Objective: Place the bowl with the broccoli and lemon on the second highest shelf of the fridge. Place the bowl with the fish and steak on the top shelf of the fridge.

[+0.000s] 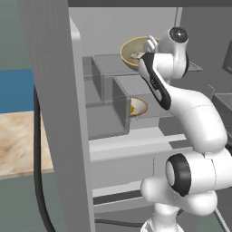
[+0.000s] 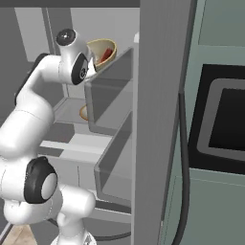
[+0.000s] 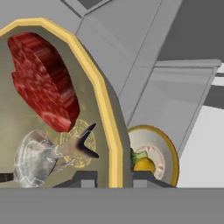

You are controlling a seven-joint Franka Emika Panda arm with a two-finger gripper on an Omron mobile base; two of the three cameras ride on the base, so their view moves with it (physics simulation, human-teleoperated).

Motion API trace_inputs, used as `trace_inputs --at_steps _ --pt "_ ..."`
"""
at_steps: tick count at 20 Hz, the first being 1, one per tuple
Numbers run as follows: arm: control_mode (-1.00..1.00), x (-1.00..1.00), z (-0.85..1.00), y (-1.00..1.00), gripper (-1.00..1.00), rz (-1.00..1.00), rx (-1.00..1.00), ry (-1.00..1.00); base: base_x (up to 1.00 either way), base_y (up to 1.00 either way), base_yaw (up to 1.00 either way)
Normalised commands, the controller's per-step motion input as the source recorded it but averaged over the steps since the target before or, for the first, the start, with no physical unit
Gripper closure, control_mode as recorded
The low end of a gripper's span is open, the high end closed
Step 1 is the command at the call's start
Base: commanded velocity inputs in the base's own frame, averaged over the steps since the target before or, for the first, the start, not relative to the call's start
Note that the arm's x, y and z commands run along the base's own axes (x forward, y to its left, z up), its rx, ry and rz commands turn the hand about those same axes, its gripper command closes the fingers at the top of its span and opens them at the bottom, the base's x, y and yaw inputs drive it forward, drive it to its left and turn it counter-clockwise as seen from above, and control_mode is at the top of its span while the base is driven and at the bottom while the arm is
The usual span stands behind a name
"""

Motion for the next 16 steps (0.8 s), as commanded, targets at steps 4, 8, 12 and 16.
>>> trace_inputs --at_steps 4,8,12,16 --pt "-1.0 0.68 0.0 0.0 1.0 -0.01 0.0 0.0 0.0 0.0 0.0" --pt "-1.0 0.61 0.0 0.0 -1.0 0.0 0.0 0.0 0.0 0.0 0.0" --pt "-1.0 0.06 0.01 0.0 -1.0 0.0 0.0 -0.06 0.0 0.0 0.0" --pt "-1.0 -0.46 0.41 0.02 -1.0 0.0 -0.05 -0.25 0.0 0.0 0.0"
